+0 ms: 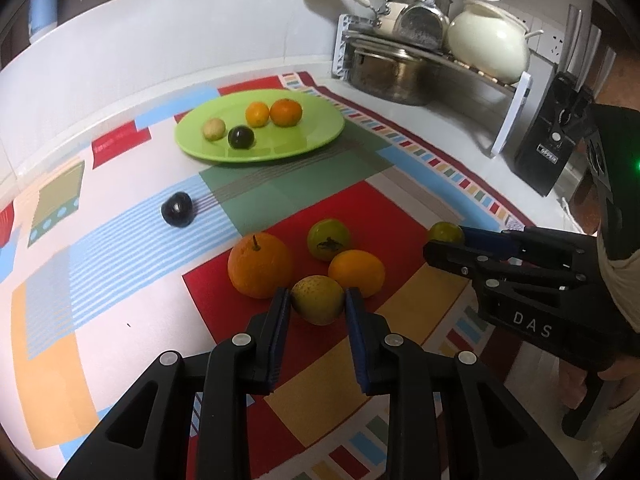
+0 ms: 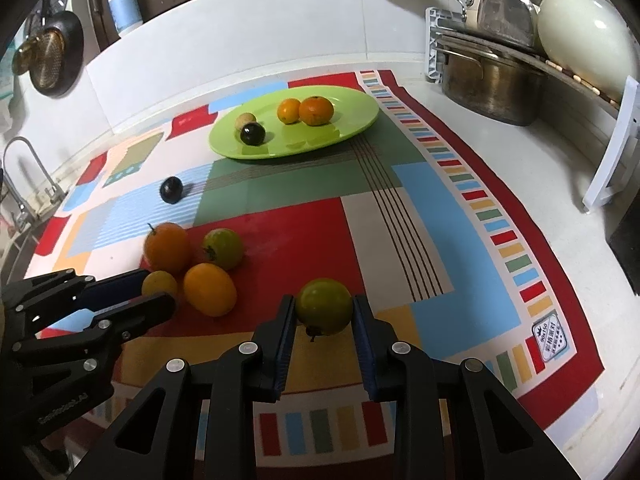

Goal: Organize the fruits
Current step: 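Grasp a pale yellow fruit with the left gripper while the right gripper grasps a green fruit, then carry the yellow fruit and green fruit over the green plate with both grippers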

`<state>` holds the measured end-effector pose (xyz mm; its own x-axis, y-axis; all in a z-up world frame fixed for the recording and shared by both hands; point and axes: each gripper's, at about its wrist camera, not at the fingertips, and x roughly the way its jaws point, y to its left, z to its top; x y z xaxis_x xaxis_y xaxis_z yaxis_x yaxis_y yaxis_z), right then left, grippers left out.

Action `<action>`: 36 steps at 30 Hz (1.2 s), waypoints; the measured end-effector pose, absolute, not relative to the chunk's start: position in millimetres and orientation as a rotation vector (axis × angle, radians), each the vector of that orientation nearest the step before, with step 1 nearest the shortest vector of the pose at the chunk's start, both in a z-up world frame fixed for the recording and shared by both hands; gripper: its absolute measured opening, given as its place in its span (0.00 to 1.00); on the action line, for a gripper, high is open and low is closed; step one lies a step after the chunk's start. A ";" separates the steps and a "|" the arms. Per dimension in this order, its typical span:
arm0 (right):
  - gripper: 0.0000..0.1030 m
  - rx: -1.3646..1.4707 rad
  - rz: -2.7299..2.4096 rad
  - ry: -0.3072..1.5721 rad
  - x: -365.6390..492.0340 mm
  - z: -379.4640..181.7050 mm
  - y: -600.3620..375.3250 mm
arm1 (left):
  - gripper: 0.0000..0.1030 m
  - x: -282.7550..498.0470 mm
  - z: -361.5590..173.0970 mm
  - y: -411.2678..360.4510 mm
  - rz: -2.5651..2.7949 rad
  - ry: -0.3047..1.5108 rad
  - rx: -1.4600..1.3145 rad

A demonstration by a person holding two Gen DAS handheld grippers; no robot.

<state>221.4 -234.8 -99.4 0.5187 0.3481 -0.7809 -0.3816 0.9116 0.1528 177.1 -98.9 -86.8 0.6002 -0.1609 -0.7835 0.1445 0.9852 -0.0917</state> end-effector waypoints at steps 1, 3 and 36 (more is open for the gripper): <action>0.28 -0.038 0.440 0.923 219.9 -97.0 -235.0 | 0.27 175.9 -83.8 -99.1 -0.177 0.903 -0.018; 0.28 -0.035 0.444 0.912 216.0 -91.2 -235.2 | 0.27 173.3 -79.0 -99.4 -0.174 0.893 -0.014; 0.28 0.042 0.428 0.770 212.7 -8.4 -198.3 | 0.27 200.5 -3.2 -55.5 -0.262 0.766 -0.012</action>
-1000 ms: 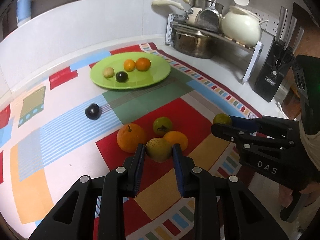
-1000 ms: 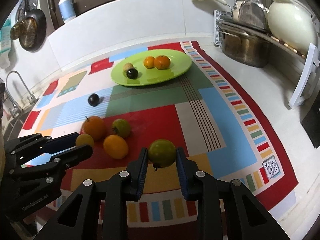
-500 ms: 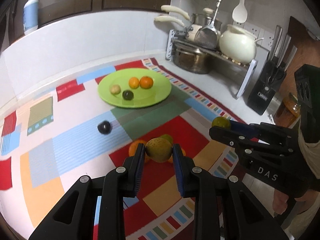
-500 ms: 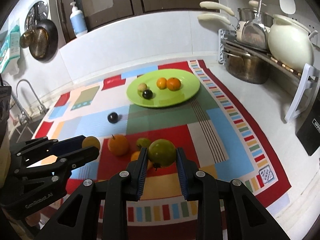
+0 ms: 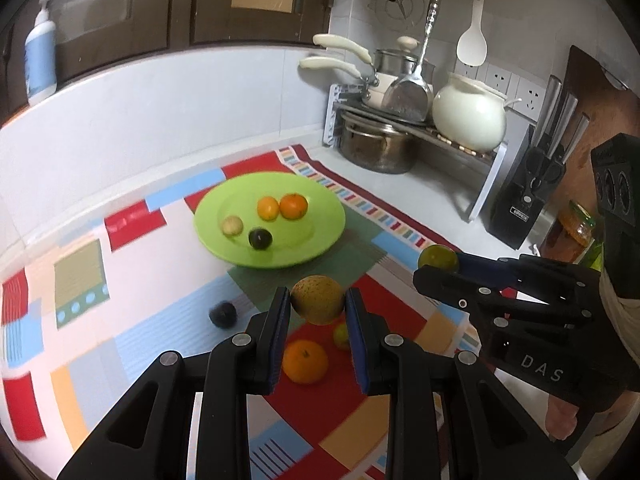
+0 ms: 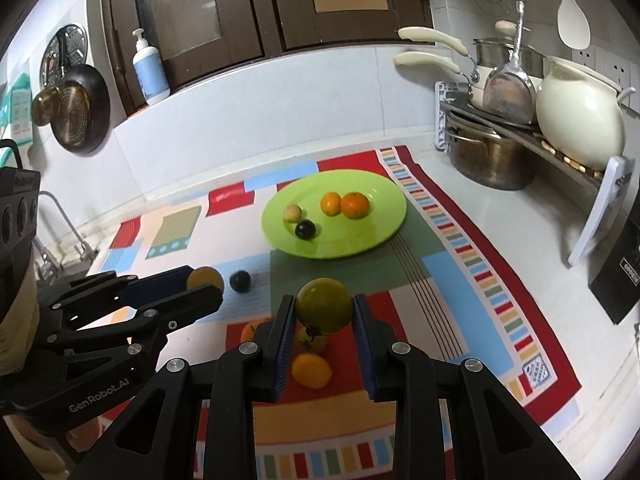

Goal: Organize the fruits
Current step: 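Carry the yellow fruit and green fruit over the green plate with both grippers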

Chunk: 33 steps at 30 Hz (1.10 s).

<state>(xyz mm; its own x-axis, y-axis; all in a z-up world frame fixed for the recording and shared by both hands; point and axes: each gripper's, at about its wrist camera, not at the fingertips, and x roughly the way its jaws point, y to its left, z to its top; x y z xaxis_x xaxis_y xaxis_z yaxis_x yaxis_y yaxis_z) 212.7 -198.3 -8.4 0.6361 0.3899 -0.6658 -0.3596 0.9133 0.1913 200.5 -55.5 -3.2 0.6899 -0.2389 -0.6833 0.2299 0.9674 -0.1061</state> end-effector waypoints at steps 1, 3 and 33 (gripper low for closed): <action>0.28 0.042 0.427 0.768 215.6 -6.6 -196.3 | 0.27 203.2 -1.6 -54.0 -0.265 0.762 -0.008; 0.28 0.042 0.426 0.762 221.3 -3.5 -192.8 | 0.27 211.4 1.2 -50.0 -0.278 0.762 -0.008; 0.28 0.012 0.409 0.783 376.4 -5.3 -143.9 | 0.27 374.6 -13.9 -11.6 -0.303 0.820 0.036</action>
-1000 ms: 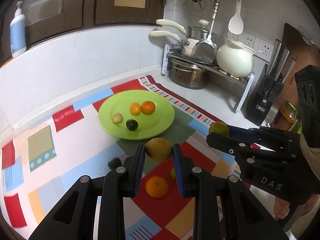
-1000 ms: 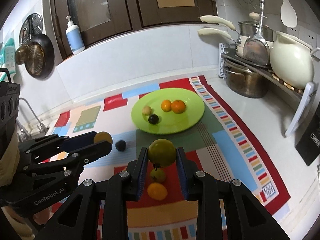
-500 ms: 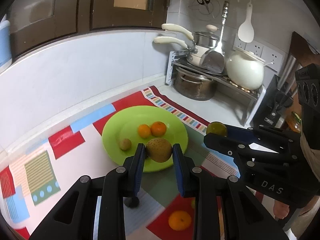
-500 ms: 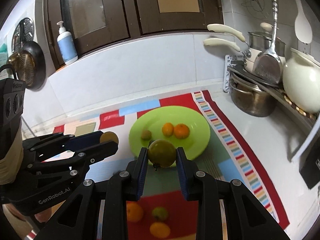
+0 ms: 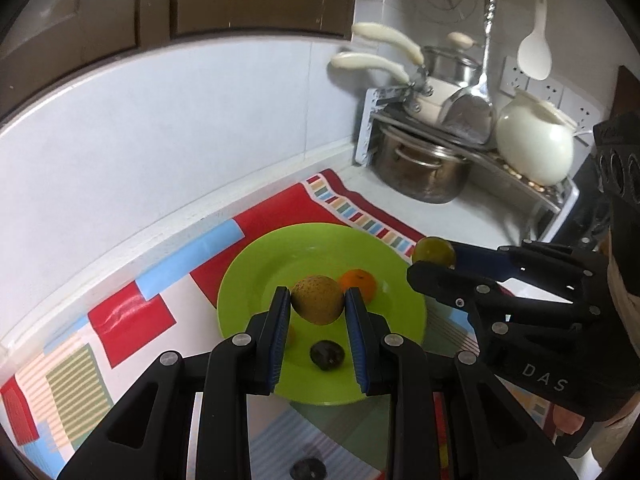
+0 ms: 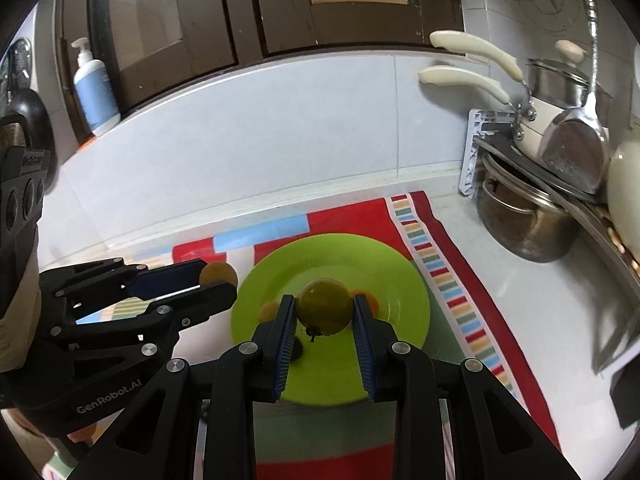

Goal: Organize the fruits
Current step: 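Carry the yellow fruit and green fruit over the green plate with both grippers, then open both grippers to drop the fruits onto the plate and lift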

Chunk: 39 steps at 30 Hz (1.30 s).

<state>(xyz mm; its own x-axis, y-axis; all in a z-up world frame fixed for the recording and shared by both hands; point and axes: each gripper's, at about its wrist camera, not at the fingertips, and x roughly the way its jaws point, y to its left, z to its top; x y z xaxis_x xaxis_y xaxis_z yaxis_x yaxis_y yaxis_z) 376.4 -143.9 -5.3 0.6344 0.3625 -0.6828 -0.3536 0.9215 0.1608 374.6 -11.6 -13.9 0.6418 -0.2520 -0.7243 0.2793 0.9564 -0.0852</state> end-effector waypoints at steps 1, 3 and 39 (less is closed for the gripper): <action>0.28 0.011 0.410 0.787 380.4 -7.0 -143.6 | 0.27 381.1 -17.9 -10.6 -0.302 0.829 0.033; 0.28 0.006 0.409 0.797 390.3 -12.2 -142.5 | 0.27 390.9 -24.2 -10.4 -0.304 0.843 0.029; 0.35 0.010 0.371 0.894 453.3 -66.8 -140.1 | 0.33 443.3 -71.1 -0.7 -0.266 0.927 0.051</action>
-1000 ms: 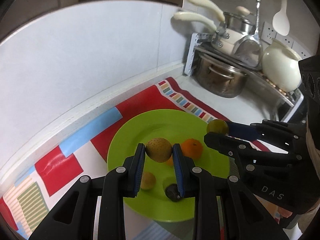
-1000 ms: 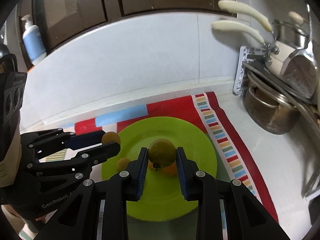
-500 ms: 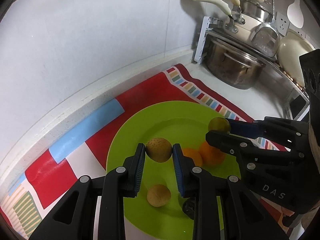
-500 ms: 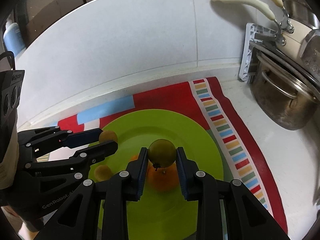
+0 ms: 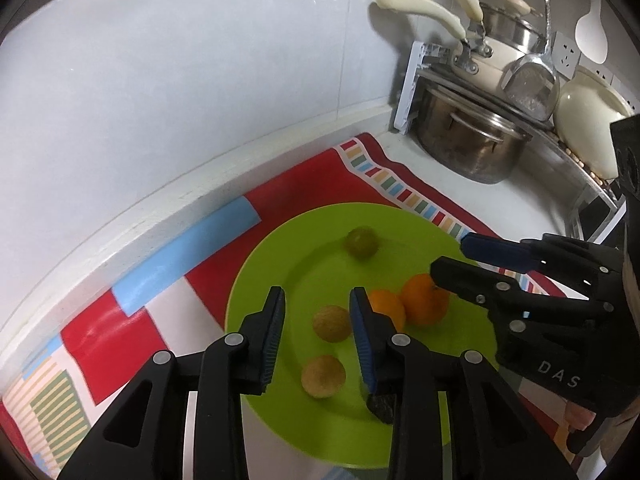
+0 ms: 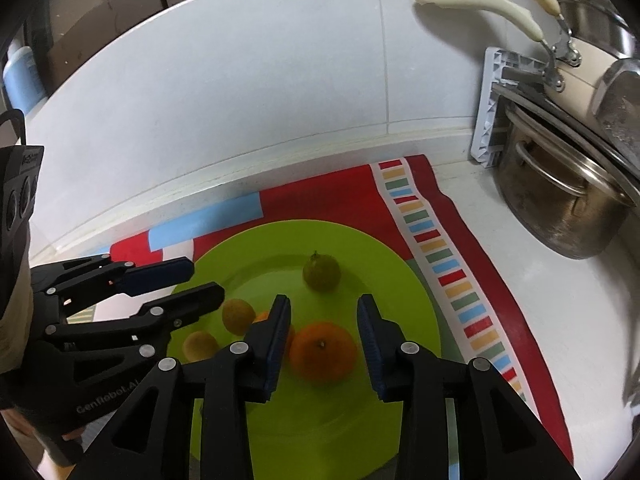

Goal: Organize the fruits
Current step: 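Open both grippers to drop the fruits onto the plate and lift, then move both open grippers back toward the oranges on the mat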

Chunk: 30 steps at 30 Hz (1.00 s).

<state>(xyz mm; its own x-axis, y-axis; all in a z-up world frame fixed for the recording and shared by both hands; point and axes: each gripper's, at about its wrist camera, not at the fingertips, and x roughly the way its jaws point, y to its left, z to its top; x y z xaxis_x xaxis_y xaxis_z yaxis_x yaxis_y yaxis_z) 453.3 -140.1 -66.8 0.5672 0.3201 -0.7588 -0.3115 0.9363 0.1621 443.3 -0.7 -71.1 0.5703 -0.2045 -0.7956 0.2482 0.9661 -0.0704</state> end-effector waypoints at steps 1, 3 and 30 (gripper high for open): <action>0.35 0.007 0.368 0.885 448.8 -63.4 -140.1 | 0.34 439.9 -68.1 -0.1 -0.264 0.922 0.051; 0.35 0.006 0.367 0.869 440.3 -56.6 -140.0 | 0.34 429.8 -60.3 0.2 -0.262 0.906 0.050; 0.50 0.007 0.365 0.703 291.1 25.2 -159.2 | 0.67 273.8 28.9 -6.9 -0.278 0.707 0.064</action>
